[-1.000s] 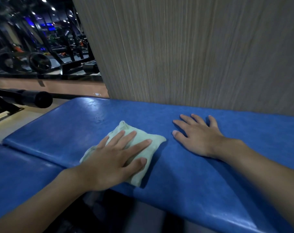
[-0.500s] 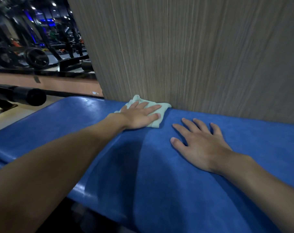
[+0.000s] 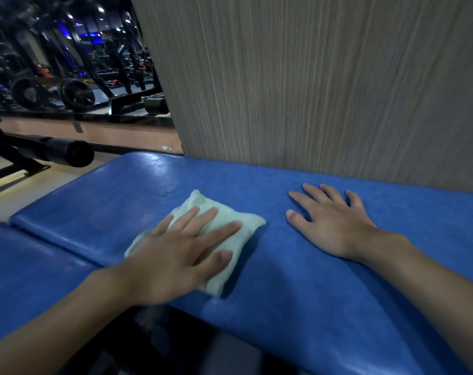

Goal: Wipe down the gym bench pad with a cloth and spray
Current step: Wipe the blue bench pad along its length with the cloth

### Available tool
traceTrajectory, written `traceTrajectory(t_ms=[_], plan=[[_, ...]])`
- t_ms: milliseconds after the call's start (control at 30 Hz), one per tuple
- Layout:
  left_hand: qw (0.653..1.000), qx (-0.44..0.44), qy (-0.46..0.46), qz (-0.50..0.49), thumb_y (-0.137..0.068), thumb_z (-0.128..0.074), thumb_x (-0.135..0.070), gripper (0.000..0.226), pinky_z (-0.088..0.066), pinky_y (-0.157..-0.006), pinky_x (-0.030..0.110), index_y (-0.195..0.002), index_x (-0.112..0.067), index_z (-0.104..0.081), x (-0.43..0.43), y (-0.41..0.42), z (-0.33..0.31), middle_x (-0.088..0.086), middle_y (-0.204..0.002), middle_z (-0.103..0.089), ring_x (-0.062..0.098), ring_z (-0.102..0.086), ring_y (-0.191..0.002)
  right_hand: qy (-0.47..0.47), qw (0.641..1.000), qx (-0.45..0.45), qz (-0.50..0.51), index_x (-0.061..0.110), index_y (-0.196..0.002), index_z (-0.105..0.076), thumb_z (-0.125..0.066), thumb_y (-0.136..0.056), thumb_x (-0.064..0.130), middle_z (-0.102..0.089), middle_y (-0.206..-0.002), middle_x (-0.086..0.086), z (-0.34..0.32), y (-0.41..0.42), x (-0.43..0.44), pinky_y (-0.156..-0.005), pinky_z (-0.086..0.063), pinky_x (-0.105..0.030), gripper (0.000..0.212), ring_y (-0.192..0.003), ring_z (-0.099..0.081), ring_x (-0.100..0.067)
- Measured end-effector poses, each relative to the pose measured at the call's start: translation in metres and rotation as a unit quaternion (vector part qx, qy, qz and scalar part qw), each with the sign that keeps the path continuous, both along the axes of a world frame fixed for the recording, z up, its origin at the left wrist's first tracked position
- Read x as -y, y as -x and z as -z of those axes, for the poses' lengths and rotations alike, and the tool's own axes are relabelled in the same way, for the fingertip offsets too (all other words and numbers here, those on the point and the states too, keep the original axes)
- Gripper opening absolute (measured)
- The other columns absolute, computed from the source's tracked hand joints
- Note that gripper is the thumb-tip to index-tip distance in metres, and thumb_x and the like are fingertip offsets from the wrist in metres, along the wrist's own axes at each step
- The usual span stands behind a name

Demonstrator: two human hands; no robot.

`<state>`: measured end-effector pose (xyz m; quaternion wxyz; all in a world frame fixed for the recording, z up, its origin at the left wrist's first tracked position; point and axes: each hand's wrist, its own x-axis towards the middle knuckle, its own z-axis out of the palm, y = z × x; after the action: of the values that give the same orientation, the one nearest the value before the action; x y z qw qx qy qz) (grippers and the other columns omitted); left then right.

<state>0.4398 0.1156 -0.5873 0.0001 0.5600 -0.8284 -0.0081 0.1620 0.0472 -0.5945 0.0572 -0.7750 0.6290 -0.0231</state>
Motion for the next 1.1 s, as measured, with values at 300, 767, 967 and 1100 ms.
traceTrajectory(t_ms=[300,767,967,1100], plan=[[0.997,0.009,-0.06,-0.051,-0.064,0.006,-0.093,0.068,0.006,-0.121,0.045,-0.13,-0.078,0.009,0.042,0.015,-0.003,-0.014,-0.166,0.006,0.013,0.015,-0.151,-0.02,1.0,-0.006,-0.001,0.043,-0.154,-0.004,-0.009,-0.092,0.07,0.006,-0.166,0.008,-0.001,-0.016,0.003,-0.116,0.008,-0.06,0.068,-0.152,0.011,-0.021],[0.995,0.0,-0.06,-0.083,-0.095,-0.015,-0.07,0.053,0.001,-0.119,0.057,-0.147,-0.064,-0.003,0.178,0.045,-0.002,-0.005,-0.167,-0.002,0.024,0.003,-0.153,-0.011,1.0,-0.012,-0.001,0.044,-0.154,0.0,-0.005,-0.091,0.07,0.009,-0.165,0.009,0.0,-0.014,-0.002,-0.118,0.009,-0.055,0.069,-0.151,0.014,-0.017],[0.996,0.006,-0.076,-0.038,-0.097,-0.016,-0.067,0.052,0.005,-0.119,0.055,-0.145,-0.065,0.003,0.105,0.022,0.001,-0.006,-0.167,0.005,0.019,0.013,-0.152,-0.011,1.0,0.0,0.015,0.046,-0.154,-0.005,-0.008,-0.09,0.071,0.005,-0.165,0.012,-0.001,-0.015,-0.003,-0.12,0.007,-0.053,0.068,-0.151,0.01,-0.014],[0.999,0.007,-0.053,-0.005,-0.08,0.0,-0.079,0.057,0.0,-0.12,0.054,-0.135,-0.075,0.014,0.033,-0.009,-0.001,-0.006,-0.167,0.002,0.017,0.013,-0.152,-0.014,1.0,0.01,0.023,0.048,-0.153,-0.009,-0.011,-0.09,0.071,0.001,-0.165,0.013,-0.003,-0.017,-0.003,-0.12,0.005,-0.051,0.068,-0.151,0.007,-0.012]])
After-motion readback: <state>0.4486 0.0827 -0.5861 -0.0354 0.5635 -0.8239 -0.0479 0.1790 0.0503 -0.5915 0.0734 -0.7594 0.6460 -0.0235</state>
